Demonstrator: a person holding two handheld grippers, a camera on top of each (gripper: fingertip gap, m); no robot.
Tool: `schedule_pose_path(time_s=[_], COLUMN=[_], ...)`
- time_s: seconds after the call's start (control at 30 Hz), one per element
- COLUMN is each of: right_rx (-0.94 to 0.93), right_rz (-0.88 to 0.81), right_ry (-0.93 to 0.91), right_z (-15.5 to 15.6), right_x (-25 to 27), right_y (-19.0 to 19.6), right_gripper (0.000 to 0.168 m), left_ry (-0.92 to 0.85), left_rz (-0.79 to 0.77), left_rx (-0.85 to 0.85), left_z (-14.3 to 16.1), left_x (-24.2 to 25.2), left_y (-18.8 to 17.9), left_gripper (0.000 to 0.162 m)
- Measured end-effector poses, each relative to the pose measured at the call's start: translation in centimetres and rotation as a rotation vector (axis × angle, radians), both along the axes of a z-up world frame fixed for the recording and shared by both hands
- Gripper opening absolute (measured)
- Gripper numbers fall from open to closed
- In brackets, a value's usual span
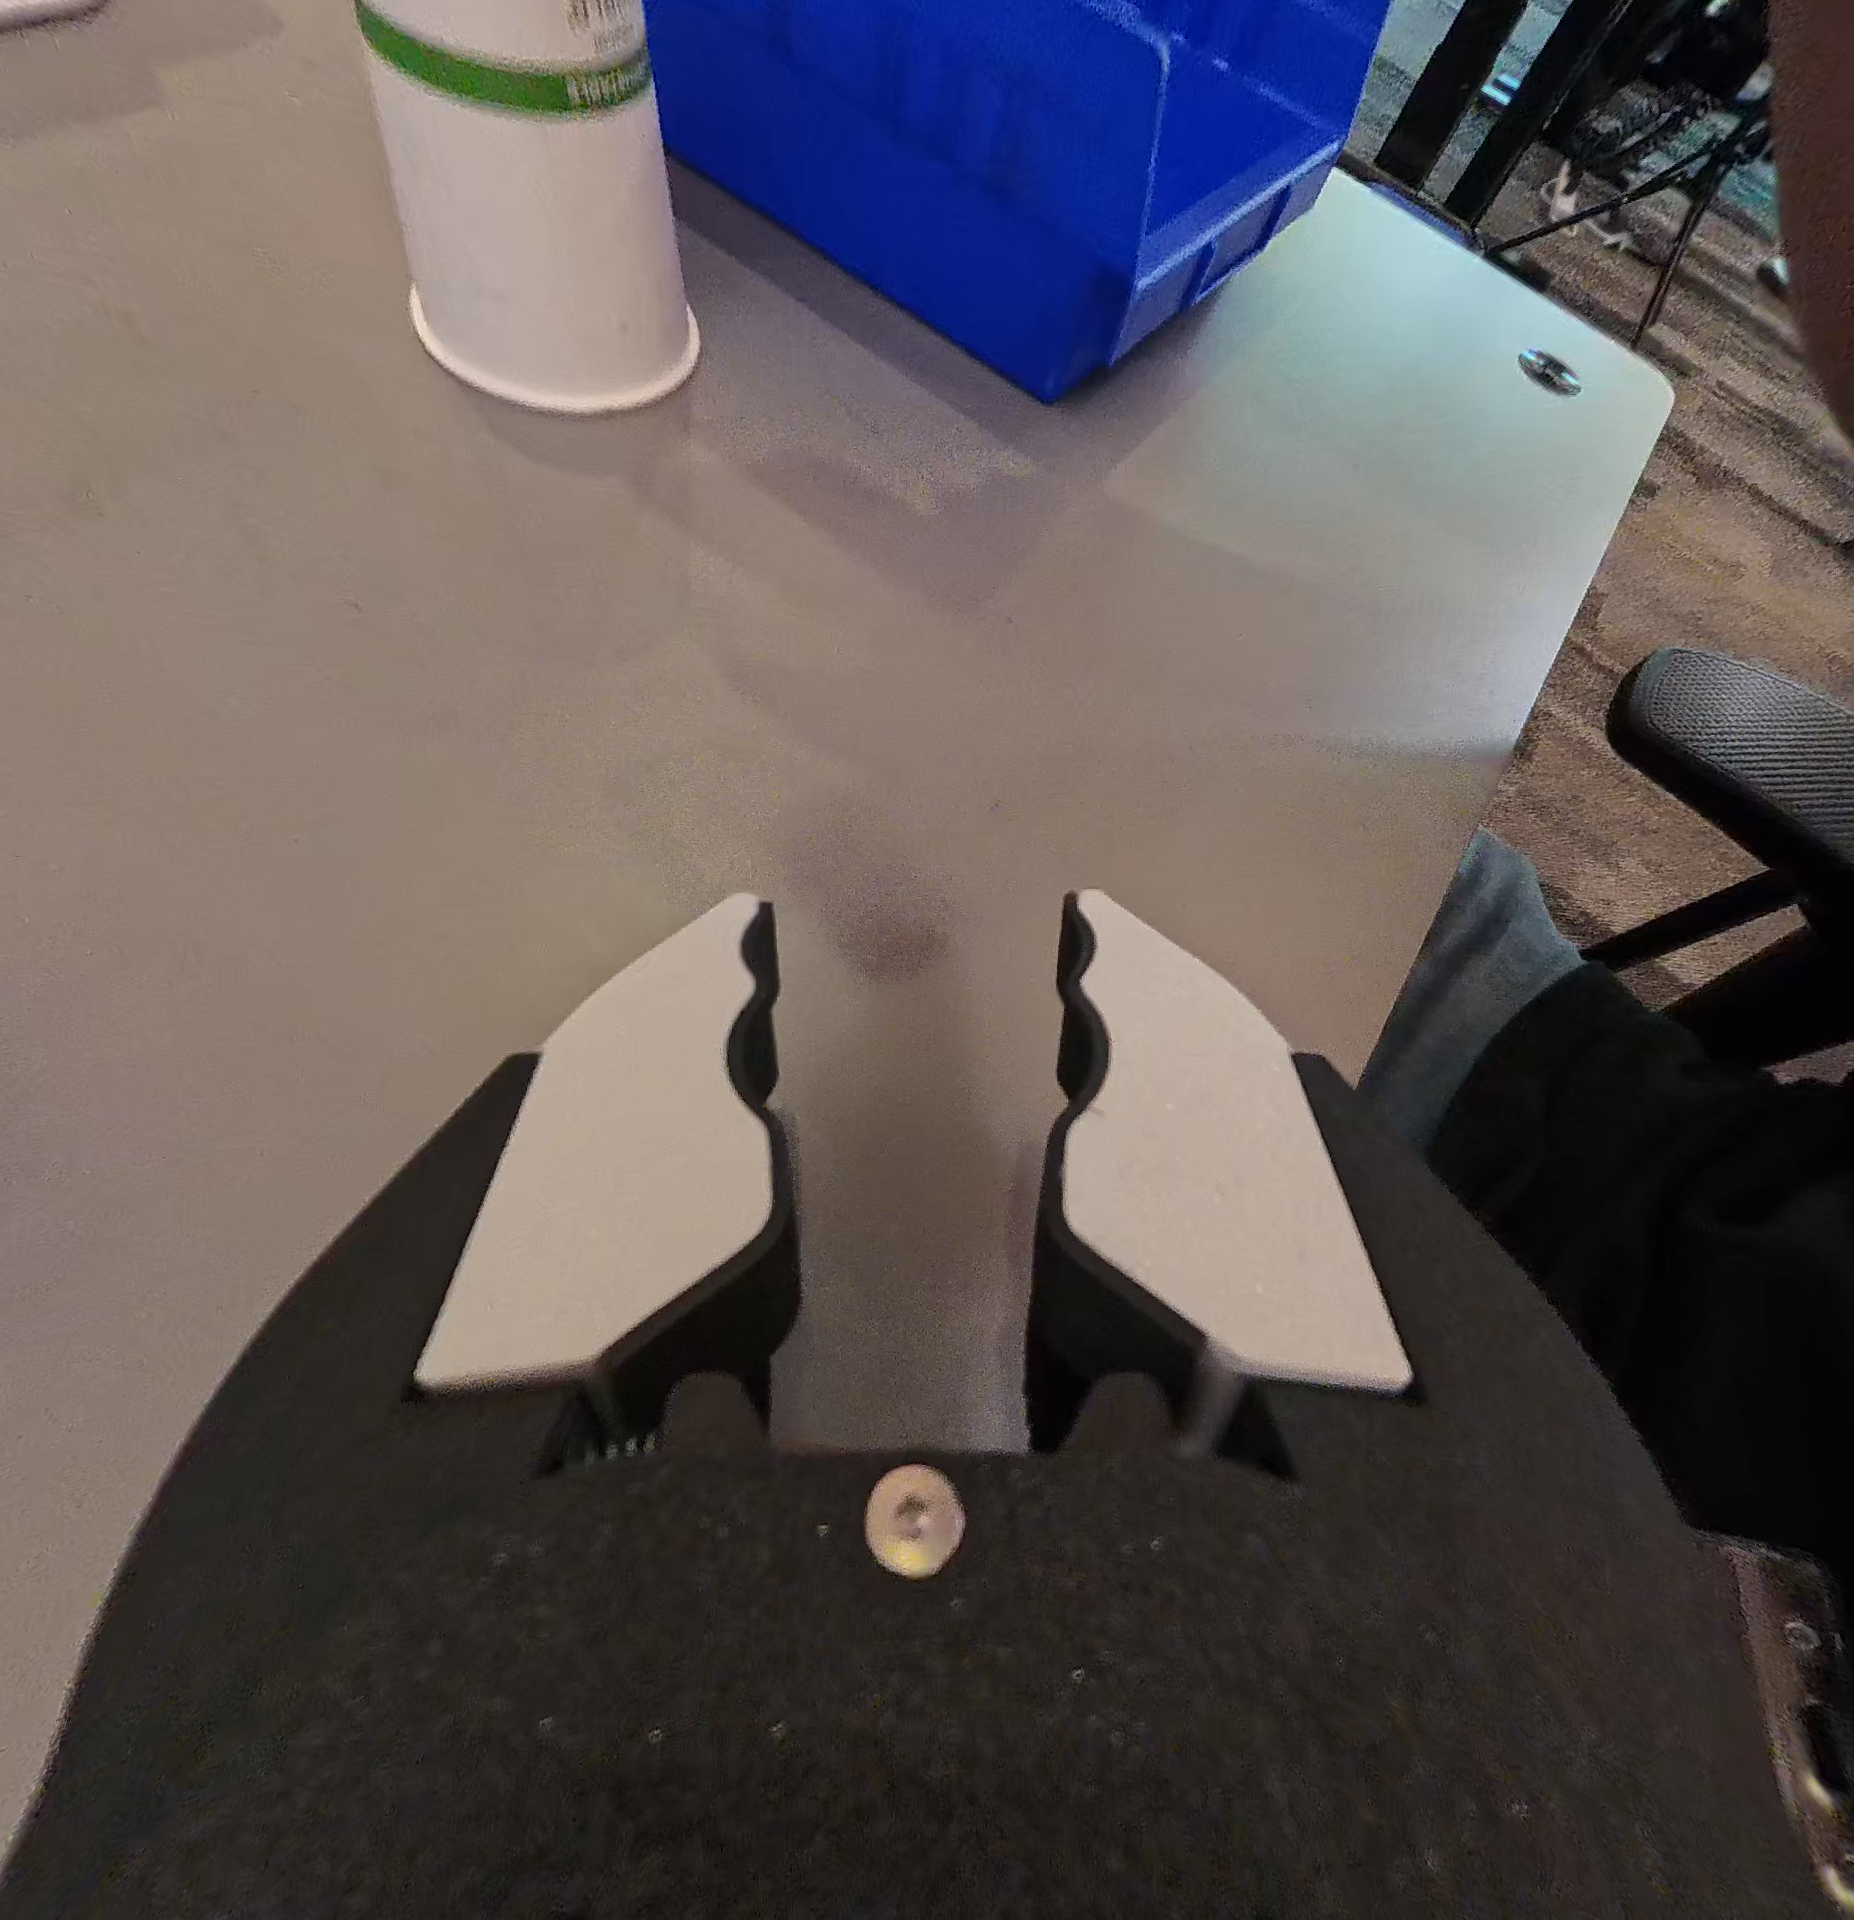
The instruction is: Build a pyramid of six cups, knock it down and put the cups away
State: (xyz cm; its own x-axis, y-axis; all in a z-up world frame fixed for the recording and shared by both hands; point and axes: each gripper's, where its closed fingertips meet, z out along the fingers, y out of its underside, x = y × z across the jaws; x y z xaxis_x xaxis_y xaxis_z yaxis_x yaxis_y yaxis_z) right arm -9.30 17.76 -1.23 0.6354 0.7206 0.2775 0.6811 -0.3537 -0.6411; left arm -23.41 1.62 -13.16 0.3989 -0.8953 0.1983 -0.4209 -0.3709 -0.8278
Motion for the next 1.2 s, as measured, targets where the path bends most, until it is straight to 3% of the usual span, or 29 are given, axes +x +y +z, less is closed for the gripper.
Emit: schedule_pose_path(time_s=[0.1,0.17,0.3,0.4,0.53,0.63,0.9,1.0,1.2], right_rx=[0.059,0.078,0.081,0.156,0.160,0.126,0.032,0.003,0.003], right_rz=[0.041,0.104,0.091,0.147,0.166,0.157,0.115,0.117,0.126], right_ry=[0.529,0.736,0.841,0.848,0.721,0.740,0.783,0.820,0.818], right_z=[-0.3,-2.3,-6.0,-5.7,-7.2,-7.7,-8.9,-8.8,-8.7], right_x=[-4.1,-5.7,-6.4,-7.2,-7.6,-7.3,-6.2,-6.2,-6.4], right_y=[-7.7,-12.5,-18.8,-21.4,-21.3,-21.1,-20.1,-20.1,-20.1], right_gripper=[0.077,0.077,0.055,0.063,0.063,0.064,0.063,0.060,0.058], left_ry=[-0.029,0.008,0.336,0.553,0.734,0.798,0.828,0.812,0.774], left_rz=[0.007,-0.015,0.019,0.008,0.075,0.072,0.023,0.008,0.010], left_rx=[0.121,0.163,0.283,0.318,0.222,0.170,0.152,0.114,0.100], left_z=[3.9,6.7,9.5,10.5,10.1,9.4,8.3,7.7,7.7], left_x=[-1.4,-3.0,-8.4,-12.0,-16.2,-17.8,-17.9,-17.7,-17.6], left_y=[2.0,4.0,12.1,18.9,27.4,30.2,32.0,32.2,32.7], left_gripper=[0.050,0.051,0.050,0.037,0.029,0.029,0.020,0.005,0.003])
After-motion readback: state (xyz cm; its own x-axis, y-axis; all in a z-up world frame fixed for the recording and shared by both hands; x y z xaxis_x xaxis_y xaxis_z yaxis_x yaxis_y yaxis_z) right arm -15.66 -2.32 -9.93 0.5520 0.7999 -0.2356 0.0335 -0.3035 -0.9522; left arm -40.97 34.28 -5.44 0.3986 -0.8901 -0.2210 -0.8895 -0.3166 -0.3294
